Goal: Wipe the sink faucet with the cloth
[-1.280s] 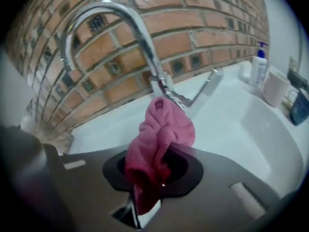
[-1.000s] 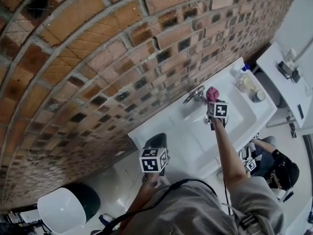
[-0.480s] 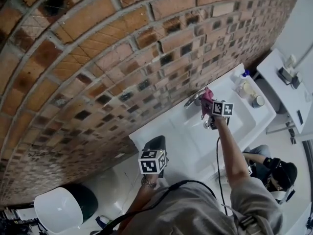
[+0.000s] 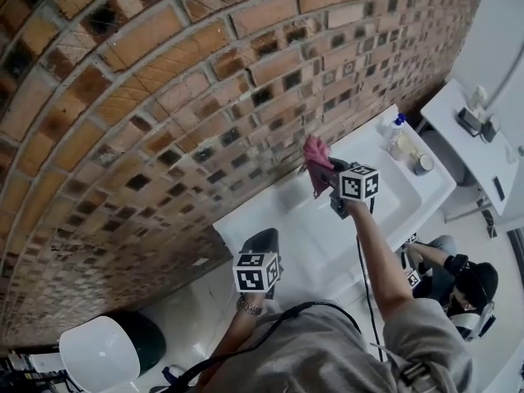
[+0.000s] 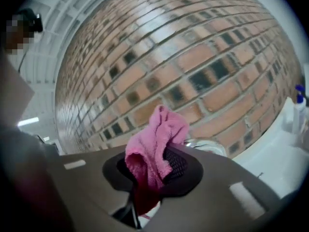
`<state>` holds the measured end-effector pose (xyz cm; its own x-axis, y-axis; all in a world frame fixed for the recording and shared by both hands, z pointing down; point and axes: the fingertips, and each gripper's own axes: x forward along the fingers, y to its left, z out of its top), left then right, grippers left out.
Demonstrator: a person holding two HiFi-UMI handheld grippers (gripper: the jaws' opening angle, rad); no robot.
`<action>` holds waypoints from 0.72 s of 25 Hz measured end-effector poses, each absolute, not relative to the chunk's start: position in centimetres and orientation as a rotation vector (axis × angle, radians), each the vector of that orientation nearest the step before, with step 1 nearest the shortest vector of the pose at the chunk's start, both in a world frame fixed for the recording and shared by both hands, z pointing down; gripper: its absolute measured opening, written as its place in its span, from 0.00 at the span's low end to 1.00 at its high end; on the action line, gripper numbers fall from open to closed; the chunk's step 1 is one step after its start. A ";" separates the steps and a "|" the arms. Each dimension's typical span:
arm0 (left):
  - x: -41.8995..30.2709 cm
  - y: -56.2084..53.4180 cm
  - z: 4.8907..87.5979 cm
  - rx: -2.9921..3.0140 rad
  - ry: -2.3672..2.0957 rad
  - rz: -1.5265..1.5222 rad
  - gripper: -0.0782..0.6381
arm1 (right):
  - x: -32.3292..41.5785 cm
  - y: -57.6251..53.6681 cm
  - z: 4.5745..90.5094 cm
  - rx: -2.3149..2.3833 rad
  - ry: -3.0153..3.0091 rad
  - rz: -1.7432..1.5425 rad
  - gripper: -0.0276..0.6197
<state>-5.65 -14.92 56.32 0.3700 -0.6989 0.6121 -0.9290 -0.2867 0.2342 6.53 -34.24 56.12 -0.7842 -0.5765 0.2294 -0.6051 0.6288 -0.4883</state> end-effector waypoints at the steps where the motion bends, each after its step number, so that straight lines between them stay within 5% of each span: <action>1: -5.3 -14.3 56.2 2.077 -1.399 0.540 0.14 | 4.9 -33.7 56.7 1.004 -2.721 0.761 0.16; 9: -4.9 -7.0 56.8 2.013 -1.431 0.561 0.14 | 1.5 -24.4 68.7 0.871 -2.328 0.823 0.16; 18: -7.6 -2.1 57.0 1.969 -1.446 0.536 0.14 | -1.2 -10.6 60.9 1.021 -2.453 0.860 0.16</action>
